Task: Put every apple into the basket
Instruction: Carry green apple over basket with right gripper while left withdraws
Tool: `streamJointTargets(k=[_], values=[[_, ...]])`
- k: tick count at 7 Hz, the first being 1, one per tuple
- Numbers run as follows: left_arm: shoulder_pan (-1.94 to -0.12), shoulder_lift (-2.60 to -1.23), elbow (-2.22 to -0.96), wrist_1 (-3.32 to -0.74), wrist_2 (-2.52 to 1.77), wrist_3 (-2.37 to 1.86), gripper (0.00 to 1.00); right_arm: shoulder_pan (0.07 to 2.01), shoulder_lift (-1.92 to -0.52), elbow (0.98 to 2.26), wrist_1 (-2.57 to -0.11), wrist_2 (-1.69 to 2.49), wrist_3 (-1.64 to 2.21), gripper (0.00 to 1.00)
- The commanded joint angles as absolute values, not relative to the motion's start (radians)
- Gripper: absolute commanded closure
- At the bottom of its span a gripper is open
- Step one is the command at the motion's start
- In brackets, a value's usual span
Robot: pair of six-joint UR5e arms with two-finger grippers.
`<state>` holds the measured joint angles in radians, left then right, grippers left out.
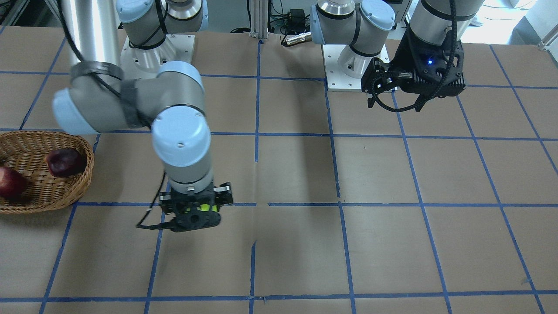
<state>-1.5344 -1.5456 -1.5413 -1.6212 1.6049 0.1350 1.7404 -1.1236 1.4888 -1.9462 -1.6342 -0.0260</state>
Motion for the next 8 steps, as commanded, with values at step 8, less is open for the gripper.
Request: streamJointTargets(k=[8], values=[[-1.537, -1.554, -1.543, -1.623, 1.592, 0.132, 0.00, 0.939, -1.344, 1.887, -2.152, -1.612, -0.977, 0.42]])
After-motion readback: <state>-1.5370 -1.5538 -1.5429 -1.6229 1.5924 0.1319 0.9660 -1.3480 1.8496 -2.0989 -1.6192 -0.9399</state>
